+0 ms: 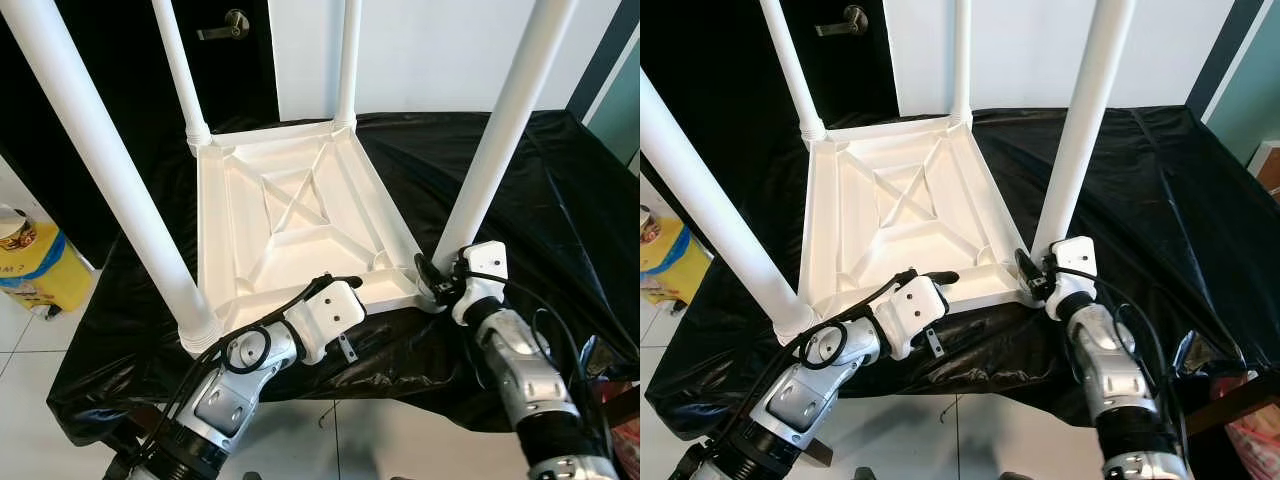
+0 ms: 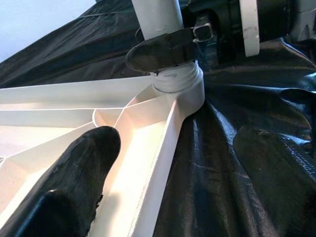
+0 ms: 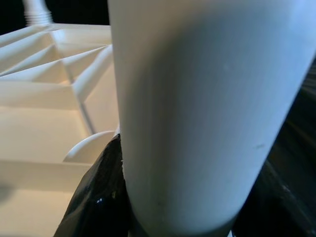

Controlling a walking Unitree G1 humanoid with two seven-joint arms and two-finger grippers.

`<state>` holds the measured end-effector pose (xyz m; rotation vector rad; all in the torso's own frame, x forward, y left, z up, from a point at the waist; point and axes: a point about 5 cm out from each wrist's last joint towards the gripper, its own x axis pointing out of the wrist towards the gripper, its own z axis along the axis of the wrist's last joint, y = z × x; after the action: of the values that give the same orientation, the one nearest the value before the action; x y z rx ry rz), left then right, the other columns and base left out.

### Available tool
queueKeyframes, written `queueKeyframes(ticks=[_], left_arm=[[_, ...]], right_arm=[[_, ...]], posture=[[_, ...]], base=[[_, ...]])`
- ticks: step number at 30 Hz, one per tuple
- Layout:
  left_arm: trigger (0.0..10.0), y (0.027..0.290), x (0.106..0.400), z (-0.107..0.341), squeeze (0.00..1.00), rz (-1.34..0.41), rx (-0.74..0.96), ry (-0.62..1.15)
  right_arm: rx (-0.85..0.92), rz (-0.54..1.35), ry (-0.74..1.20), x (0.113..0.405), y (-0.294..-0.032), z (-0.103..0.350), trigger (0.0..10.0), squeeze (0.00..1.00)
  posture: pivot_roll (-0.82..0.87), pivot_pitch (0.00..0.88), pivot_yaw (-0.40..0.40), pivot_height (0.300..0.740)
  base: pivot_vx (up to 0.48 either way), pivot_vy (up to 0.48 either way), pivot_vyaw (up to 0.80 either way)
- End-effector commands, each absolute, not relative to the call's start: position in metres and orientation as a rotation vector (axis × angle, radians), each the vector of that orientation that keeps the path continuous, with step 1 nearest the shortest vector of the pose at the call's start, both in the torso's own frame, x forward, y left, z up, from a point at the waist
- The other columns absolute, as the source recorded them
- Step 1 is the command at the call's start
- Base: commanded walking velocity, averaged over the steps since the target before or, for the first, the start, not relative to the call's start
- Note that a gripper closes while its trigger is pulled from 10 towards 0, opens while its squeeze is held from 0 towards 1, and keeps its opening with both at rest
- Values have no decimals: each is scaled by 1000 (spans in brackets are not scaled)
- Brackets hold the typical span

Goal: Building children table

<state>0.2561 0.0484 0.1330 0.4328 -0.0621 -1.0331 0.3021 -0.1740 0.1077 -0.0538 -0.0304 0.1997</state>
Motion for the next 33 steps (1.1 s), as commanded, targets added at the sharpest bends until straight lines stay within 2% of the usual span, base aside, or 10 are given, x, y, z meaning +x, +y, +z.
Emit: queueKeyframes(ticks=[1,3,8,13,25,26,33], left_arm=[[10000,49,255,130,0,-1029,439,-56],[10000,49,255,130,0,-1029,439,-56],[10000,48,253,129,0,-1035,437,-50],[10000,48,252,127,0,-1037,434,-45],[10000,47,253,128,0,-1044,435,-48],[10000,46,253,127,0,-1045,435,-48],[10000,47,251,127,0,-1046,442,-45]], right_arm=[[-42,91,63,297,-182,90,10000,0],[-42,91,63,297,-182,90,10000,0],[2,-166,69,286,-168,84,10000,0],[15,-179,68,282,-158,84,10000,0],[0,-165,58,282,-151,90,10000,0],[12,-155,46,282,-150,93,10000,1000],[29,-63,-25,279,-154,103,10000,1000]], posture=[[-54,40,-12,740],[-54,40,-12,740],[-54,48,-20,740],[-63,51,-17,740],[-70,50,-16,740],[-70,49,-16,740],[-64,52,-16,740]], base=[[0,0,0],[0,0,0],[0,0,0],[0,0,0],[0,0,0],[0,0,0],[0,0,0]])
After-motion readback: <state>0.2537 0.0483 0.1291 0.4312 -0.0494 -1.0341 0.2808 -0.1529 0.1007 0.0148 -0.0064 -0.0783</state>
